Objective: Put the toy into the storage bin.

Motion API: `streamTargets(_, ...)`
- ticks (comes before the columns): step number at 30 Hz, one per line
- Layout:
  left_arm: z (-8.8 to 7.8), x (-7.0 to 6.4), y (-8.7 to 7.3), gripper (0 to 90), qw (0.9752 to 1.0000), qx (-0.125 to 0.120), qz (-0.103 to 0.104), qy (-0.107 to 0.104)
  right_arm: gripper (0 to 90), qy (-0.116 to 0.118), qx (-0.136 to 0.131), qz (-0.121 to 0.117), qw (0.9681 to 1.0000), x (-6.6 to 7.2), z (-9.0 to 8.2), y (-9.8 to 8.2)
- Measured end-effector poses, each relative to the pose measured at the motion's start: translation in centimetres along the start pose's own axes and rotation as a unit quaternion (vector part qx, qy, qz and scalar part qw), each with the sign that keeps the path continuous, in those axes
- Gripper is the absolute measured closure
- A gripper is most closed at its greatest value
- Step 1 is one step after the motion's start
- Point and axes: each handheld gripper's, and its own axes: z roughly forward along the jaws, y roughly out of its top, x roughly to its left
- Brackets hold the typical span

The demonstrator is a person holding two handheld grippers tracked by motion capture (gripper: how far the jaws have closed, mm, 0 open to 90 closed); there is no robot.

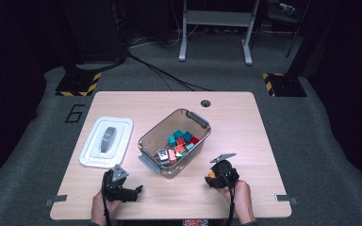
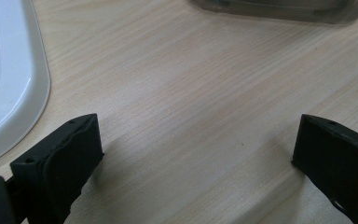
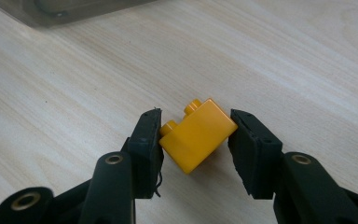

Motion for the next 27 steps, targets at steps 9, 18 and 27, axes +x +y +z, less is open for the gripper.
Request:
streamTargets(9,0.0,0.0,0.0,1.1,1.0,0.0,0.0,0.0,55.0,-0.003,-0.022,0.003,0.9998,-0.4,-1.3,0.9)
streamTargets(18,0.0,0.0,0.0,1.1,1.0,0.0,-0.001,0.0,55.0,-0.006,-0.048,0.003,0.9988,-1.2,-3.1,2.8)
streamTargets(27,0.0,0.0,0.0,1.0,1.0,0.001,0.002,0.001,54.9,-0.014,-0.072,0.002,0.9973,-1.7,-4.7,4.7)
